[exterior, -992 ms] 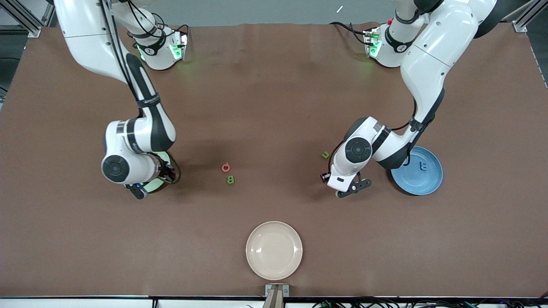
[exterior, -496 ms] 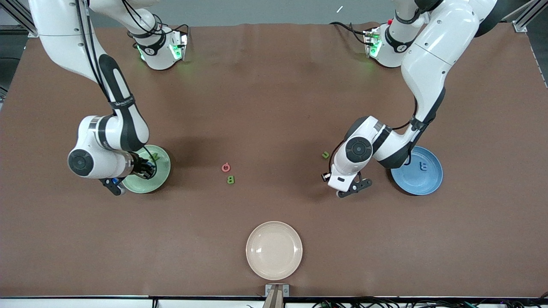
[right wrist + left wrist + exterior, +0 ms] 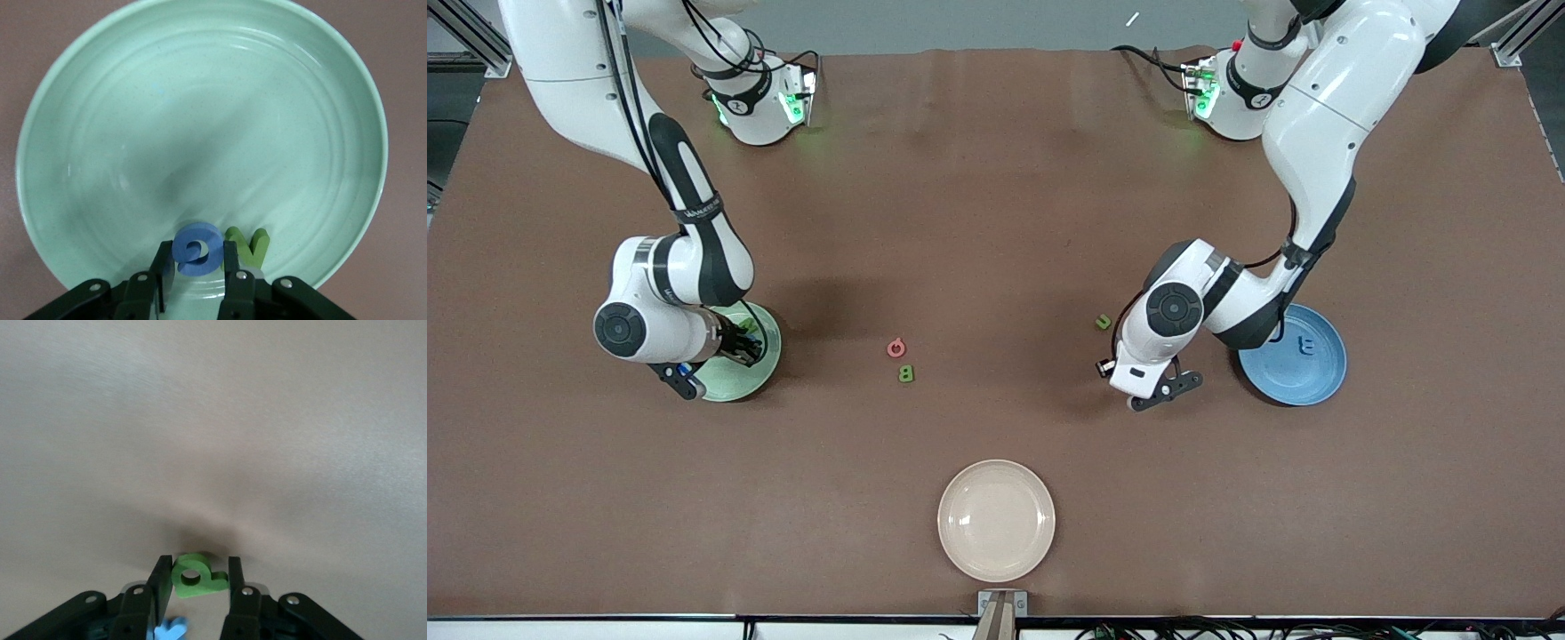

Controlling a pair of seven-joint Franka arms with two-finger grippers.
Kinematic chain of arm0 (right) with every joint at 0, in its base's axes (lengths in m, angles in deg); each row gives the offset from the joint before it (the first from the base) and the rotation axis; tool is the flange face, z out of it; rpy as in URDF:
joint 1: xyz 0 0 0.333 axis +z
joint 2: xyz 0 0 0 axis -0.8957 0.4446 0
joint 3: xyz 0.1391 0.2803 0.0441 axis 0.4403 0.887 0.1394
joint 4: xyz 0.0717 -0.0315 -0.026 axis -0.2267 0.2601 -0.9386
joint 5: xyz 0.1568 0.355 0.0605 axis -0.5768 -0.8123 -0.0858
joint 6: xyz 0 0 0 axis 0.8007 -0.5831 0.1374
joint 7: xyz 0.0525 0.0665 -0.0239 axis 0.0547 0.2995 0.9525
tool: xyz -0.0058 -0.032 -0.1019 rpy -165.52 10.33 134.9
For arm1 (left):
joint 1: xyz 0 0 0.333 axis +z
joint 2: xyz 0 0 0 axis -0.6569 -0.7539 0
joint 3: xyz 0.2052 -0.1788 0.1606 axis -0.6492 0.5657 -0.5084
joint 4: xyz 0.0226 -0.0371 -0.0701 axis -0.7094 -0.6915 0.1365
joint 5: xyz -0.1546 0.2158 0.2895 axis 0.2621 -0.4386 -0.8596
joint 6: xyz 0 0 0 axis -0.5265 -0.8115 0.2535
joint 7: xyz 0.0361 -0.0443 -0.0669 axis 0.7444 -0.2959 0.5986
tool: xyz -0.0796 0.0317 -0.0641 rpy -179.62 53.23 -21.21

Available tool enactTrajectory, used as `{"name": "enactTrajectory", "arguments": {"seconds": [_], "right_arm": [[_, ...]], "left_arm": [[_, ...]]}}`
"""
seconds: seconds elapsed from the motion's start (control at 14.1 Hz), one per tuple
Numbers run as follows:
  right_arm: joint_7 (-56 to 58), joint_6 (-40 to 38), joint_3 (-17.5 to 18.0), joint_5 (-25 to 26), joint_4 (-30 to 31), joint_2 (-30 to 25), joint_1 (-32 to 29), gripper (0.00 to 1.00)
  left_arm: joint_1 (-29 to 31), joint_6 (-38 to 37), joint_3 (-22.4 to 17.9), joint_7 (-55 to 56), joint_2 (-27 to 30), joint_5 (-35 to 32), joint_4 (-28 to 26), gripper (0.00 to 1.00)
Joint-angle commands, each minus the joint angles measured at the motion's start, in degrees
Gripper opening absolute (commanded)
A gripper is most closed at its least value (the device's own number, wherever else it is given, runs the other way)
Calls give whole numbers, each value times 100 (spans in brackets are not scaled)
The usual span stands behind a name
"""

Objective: Sort upper and lower case letters into plates
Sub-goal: 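Release the G into the green plate while the left gripper carries the p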

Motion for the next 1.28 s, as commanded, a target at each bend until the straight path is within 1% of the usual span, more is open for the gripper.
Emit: {"name": "enactTrajectory", "arguments": {"seconds": [0.0, 0.07, 0.14, 0.21, 0.28, 0.35, 0.43, 0.5, 0.57, 0.71, 0.78, 0.85, 0.99, 1.06, 1.2], "right_arm": [[-18, 98, 39, -58, 174, -162, 18, 4], [-18, 98, 39, -94, 174, -162, 27, 12], [-18, 90, 39, -111, 165, -162, 27, 33], [-1, 64, 48, -112, 156, -162, 27, 52], [-18, 37, 48, -112, 122, -162, 35, 92], [-18, 28, 48, -112, 104, -171, 44, 100], [-18, -24, 48, -103, 86, -189, 44, 100], [-18, -225, 48, -103, -44, -198, 44, 100], [-18, -488, 48, -103, -228, -198, 44, 100], [-62, -1251, 48, -94, -816, -171, 35, 100], [-88, -1673, 39, -94, -1159, -163, 53, 100], [-158, -1929, 48, -103, -1423, -145, 53, 100], [-465, -1923, 83, -208, -1505, -136, 166, 100], [-649, -1845, 83, -339, -1505, -136, 359, 100], [-705, -1564, 92, -384, -1505, -110, 719, 100]], "left_arm": [[209, -549, 38, -325, 645, 80, -186, 19], [446, -768, 239, -561, 777, 97, -230, 18], [822, -910, 511, -755, 874, 106, -291, 18], [1339, -963, 896, -966, 945, 106, -414, 18], [1858, -981, 1248, -1238, 1033, 106, -589, 18], [2403, -981, 1582, -1528, 1120, 106, -782, 18], [2904, -981, 1873, -1809, 1191, 98, -967, 18], [3257, -973, 2067, -2047, 1261, 71, -1125, 18], [3539, -946, 2173, -2223, 1340, 28, -1301, 19], [3839, -754, 2201, -2522, 1533, -121, -1670, 19], [4067, -527, 2201, -2724, 1578, -209, -1889, 19], [4295, -298, 2201, -2996, 1578, -245, -2057, 19], [4595, 80, 2201, -3366, 1578, -341, -2329, 19], [4753, 247, 2201, -3454, 1570, -499, -2470, 19], [5035, 573, 2201, -3508, 1500, -1016, -2647, 19]]}}
